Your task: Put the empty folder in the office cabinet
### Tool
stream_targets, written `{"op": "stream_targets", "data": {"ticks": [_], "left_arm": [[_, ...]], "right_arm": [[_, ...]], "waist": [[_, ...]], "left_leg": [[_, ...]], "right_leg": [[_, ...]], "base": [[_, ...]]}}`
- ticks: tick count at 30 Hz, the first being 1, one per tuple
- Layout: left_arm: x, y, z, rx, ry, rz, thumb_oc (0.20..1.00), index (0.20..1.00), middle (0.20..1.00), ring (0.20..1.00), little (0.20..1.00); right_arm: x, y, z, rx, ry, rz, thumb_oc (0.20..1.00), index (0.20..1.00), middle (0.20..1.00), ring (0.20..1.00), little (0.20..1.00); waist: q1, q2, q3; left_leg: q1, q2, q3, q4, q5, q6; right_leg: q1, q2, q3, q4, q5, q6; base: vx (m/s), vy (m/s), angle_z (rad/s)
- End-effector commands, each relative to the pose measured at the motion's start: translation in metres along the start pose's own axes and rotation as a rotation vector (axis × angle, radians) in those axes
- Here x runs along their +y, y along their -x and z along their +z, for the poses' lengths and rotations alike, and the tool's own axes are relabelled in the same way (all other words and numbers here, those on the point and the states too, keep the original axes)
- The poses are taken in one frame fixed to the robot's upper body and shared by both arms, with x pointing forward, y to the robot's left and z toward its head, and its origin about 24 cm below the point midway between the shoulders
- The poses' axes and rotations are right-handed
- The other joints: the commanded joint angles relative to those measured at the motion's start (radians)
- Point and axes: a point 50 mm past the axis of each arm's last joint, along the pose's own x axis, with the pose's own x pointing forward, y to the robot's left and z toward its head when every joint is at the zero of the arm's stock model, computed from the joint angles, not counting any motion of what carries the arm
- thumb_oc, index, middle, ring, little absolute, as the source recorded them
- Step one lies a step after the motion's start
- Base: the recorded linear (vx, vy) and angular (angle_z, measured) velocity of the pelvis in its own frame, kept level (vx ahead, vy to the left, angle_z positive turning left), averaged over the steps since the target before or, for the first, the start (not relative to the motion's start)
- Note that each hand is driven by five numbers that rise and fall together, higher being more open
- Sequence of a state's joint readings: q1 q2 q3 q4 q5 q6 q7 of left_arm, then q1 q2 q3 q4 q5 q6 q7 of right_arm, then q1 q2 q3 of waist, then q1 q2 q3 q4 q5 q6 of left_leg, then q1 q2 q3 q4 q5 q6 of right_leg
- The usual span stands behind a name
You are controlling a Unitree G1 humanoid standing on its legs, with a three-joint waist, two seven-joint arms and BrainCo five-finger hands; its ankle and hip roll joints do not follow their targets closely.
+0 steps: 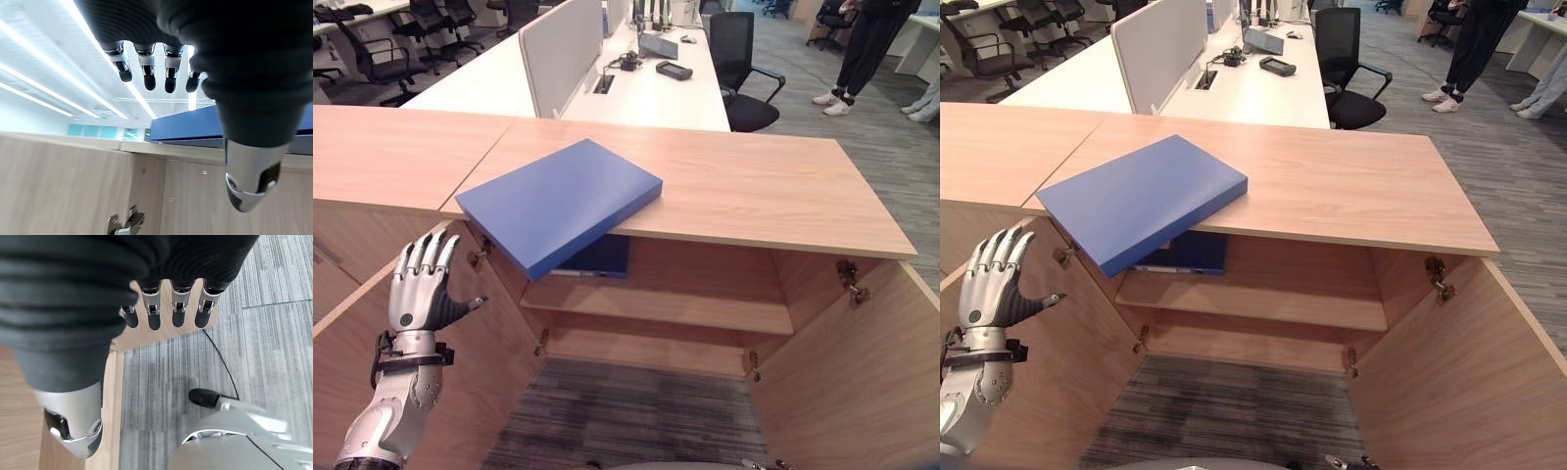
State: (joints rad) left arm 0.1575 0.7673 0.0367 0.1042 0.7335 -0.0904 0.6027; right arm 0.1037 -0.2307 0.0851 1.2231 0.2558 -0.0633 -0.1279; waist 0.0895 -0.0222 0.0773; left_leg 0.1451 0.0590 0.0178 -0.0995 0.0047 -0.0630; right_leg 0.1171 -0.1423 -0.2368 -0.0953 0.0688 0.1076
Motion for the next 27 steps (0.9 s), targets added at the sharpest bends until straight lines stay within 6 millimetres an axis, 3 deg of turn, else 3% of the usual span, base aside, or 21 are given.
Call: {"op": "stream_targets", "data": {"ticks": [1, 27], "left_arm": [[0.029, -0.035, 0.013, -0.132, -0.056, 0.137, 1.0, 1.0, 1.0, 1.0, 1.0], [0.044, -0.056, 0.038, -0.314, -0.12, 0.16, 1.0, 1.0, 1.0, 1.0, 1.0]], "right_arm": [[-0.002, -0.005, 0.028, -0.07, 0.013, -0.006, 1.0, 1.0, 1.0, 1.0, 1.0], [-0.003, -0.005, 0.024, -0.053, 0.03, -0.006, 1.0, 1.0, 1.0, 1.0, 1.0]], "waist": [[-0.014, 0.004, 0.027], [-0.04, 0.017, 0.022]], "left_leg": [[-0.009, 0.016, -0.028, 0.012, -0.071, -0.044], [-0.004, 0.014, -0.014, 0.012, -0.076, -0.044]], "right_leg": [[0.057, 0.008, 0.023, 0.028, -0.115, 0.065], [0.052, 0.009, 0.04, 0.029, -0.116, 0.067]], "base": [[0.0, 0.0, 0.0], [0.0, 0.0, 0.0]]}}
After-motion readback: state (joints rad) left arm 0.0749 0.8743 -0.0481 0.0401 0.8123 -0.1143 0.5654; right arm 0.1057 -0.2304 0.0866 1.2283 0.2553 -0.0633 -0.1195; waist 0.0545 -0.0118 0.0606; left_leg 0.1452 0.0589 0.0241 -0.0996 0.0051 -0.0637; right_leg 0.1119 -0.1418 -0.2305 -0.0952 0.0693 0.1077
